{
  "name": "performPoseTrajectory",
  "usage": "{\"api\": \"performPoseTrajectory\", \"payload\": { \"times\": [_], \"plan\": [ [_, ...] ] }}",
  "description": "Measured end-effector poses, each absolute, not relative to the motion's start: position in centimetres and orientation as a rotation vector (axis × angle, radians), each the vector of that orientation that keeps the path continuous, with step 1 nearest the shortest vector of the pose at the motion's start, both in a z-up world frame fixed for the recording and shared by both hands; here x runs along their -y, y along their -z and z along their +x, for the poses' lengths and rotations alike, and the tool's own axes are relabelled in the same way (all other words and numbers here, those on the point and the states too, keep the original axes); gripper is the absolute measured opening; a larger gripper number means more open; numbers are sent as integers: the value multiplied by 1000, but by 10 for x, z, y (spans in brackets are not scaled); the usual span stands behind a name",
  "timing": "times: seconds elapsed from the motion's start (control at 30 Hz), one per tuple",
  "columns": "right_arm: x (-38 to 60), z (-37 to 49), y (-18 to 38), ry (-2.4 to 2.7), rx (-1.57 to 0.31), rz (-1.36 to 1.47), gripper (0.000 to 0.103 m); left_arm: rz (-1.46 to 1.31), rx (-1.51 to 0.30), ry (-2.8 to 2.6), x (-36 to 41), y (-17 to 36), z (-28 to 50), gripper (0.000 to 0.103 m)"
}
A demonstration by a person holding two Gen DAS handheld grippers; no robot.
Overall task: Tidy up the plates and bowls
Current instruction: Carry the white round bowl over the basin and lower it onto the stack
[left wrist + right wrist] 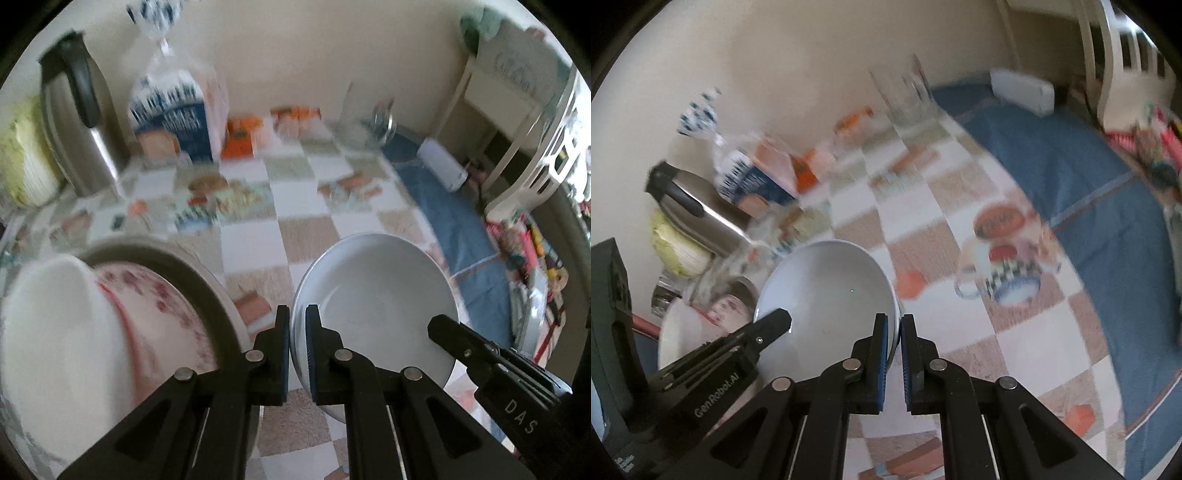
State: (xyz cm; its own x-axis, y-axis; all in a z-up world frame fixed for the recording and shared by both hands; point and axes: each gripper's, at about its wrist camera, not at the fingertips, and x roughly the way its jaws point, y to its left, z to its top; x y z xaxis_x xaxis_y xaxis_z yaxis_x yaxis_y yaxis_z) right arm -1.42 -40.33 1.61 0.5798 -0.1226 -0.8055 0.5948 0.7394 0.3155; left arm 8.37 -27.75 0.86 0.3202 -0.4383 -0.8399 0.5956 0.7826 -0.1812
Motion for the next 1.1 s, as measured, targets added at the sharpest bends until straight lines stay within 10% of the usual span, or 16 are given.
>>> {"api": "performPoseTrajectory", "payload": {
  "times": [1.1],
  "plan": [
    [240, 92, -56, 232, -893, 378, 8, 146, -1025, 449, 112, -47, 134, 8]
  ]
}}
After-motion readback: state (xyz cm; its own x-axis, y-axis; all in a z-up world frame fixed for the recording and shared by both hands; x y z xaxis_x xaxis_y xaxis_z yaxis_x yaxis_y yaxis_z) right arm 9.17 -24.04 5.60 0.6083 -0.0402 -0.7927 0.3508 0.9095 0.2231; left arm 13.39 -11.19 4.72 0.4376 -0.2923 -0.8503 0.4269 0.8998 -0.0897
